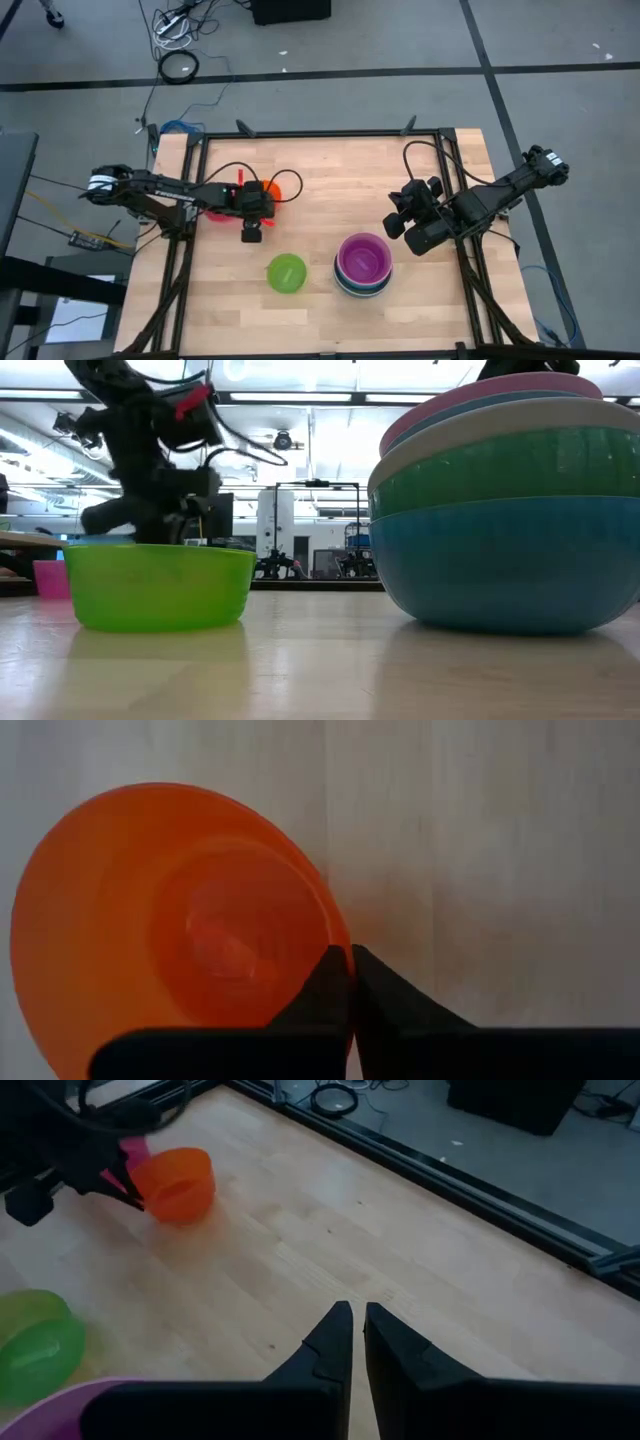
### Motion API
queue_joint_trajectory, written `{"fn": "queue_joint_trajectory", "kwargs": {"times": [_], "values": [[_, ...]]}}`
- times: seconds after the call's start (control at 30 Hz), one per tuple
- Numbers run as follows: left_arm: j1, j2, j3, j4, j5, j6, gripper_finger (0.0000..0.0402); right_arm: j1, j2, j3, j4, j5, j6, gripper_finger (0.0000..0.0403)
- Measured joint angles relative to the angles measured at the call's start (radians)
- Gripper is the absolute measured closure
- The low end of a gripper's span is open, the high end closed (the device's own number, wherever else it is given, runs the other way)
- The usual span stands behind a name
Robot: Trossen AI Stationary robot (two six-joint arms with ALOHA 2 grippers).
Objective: Nest bowls inside each other
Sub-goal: Stack the orange bowl on top of the violet bowl
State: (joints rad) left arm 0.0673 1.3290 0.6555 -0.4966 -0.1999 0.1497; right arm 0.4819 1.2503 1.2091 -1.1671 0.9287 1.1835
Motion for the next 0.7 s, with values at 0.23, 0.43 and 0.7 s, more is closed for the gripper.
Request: {"fn": "queue_joint_trajectory", "kwargs": {"times": [0.23, 0.43, 0.7], "values": [[-0.057, -0.003, 0.223, 0.091, 0.058, 0.025, 0.0398, -0.013, 0.000, 0.000, -0.001, 0.000, -0.004, 0.0382], [-0.164, 0.038, 0.448, 0.165, 0.091, 0.076, 0.0398, -0.021, 0.000, 0.000, -0.029, 0.001, -0.010, 0.0382], [-0.252, 0.226, 0.607, 0.162, 0.126, 0.077, 0.0399, -0.009, -0.003, 0.000, -0.155, 0.025, 0.127, 0.0382]]}}
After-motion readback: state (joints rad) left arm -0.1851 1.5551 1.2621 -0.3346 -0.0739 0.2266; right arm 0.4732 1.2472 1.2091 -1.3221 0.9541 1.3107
